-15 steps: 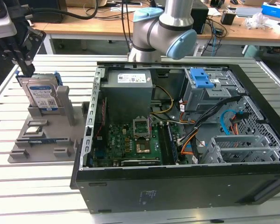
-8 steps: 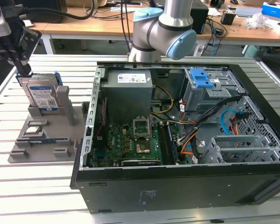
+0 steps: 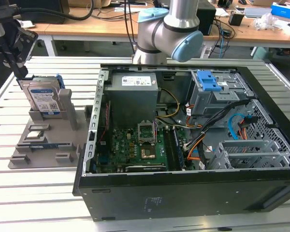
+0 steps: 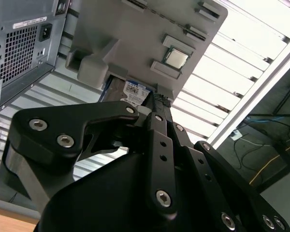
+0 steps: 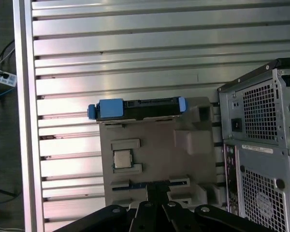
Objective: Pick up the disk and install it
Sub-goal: 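Reach for the disk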
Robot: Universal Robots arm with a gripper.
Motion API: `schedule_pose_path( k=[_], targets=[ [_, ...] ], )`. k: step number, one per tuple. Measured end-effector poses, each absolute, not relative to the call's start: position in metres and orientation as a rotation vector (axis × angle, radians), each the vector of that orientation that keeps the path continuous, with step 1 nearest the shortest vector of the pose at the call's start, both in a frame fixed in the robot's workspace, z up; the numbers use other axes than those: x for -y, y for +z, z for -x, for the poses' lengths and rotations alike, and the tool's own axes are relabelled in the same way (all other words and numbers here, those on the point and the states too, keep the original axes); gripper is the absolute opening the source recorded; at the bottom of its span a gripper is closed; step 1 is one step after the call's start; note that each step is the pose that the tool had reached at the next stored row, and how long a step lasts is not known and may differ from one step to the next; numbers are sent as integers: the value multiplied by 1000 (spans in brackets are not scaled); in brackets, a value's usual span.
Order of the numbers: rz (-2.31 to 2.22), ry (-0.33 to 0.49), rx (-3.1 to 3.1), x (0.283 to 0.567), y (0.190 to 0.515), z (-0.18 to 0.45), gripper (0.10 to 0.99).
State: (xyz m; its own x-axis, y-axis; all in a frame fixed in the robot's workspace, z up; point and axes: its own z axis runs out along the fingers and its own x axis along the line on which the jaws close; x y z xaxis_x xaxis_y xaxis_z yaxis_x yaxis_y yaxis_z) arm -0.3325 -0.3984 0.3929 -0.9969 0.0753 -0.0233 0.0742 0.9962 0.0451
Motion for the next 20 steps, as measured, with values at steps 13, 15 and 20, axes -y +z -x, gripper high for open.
schedule_pose_path(
  k=[13,15,20],
  targets=[
    [-117,69,-3114,398,393,350,106],
    [-117,69,-3114,398,393,352,106],
    [-117,66,-3114,382,393,356,106]
  ],
)
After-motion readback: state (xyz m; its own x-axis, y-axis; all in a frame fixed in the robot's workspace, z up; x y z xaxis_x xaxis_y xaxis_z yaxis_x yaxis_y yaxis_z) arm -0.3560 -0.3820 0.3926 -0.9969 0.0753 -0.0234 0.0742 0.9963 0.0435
